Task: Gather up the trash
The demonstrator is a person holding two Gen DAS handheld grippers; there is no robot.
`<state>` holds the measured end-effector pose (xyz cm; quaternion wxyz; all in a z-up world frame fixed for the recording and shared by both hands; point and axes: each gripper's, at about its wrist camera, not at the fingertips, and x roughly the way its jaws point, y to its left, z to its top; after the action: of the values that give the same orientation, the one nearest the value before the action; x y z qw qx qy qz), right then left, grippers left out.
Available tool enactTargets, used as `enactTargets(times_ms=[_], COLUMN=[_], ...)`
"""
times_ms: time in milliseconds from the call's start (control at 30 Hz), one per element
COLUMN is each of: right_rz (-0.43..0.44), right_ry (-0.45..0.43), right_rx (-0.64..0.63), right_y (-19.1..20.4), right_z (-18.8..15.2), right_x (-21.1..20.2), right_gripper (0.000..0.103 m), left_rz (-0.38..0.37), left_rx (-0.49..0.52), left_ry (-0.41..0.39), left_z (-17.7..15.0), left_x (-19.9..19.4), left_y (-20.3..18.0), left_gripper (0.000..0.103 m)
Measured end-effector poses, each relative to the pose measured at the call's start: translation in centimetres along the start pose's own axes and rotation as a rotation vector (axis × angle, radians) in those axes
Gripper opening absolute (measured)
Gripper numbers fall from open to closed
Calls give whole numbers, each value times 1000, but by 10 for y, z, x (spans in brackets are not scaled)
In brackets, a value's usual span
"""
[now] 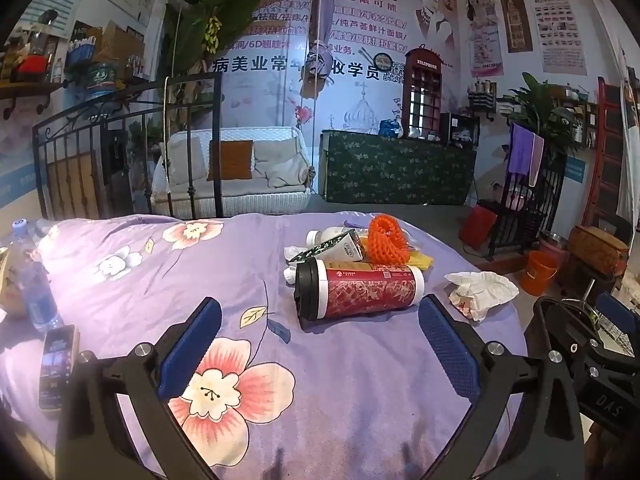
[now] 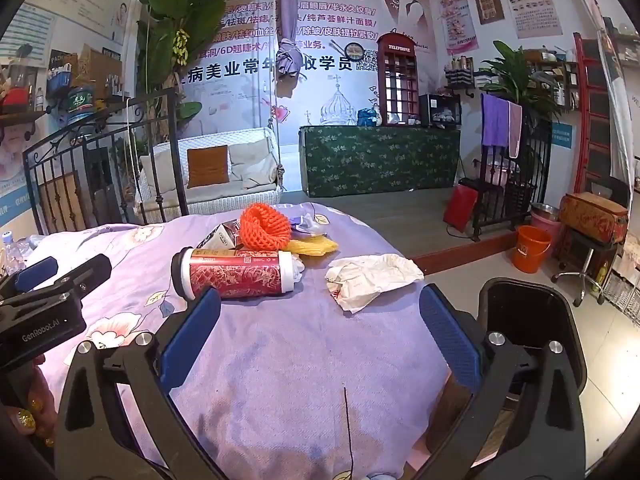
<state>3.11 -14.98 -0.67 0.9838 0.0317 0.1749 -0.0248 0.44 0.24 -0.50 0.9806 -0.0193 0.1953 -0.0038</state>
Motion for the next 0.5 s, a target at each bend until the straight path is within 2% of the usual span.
enactTargets(times_ms=[500], right_rz=[4], right_ry=[8], right_rx=[-2], right_y=[2], right_z=[-1], right_x=[3], right_gripper=[98], left_rz=[1], left_rx=[1], left_ry=[4], left_z=[-4], left_x=[2], left_y=[-3], left_gripper=[97])
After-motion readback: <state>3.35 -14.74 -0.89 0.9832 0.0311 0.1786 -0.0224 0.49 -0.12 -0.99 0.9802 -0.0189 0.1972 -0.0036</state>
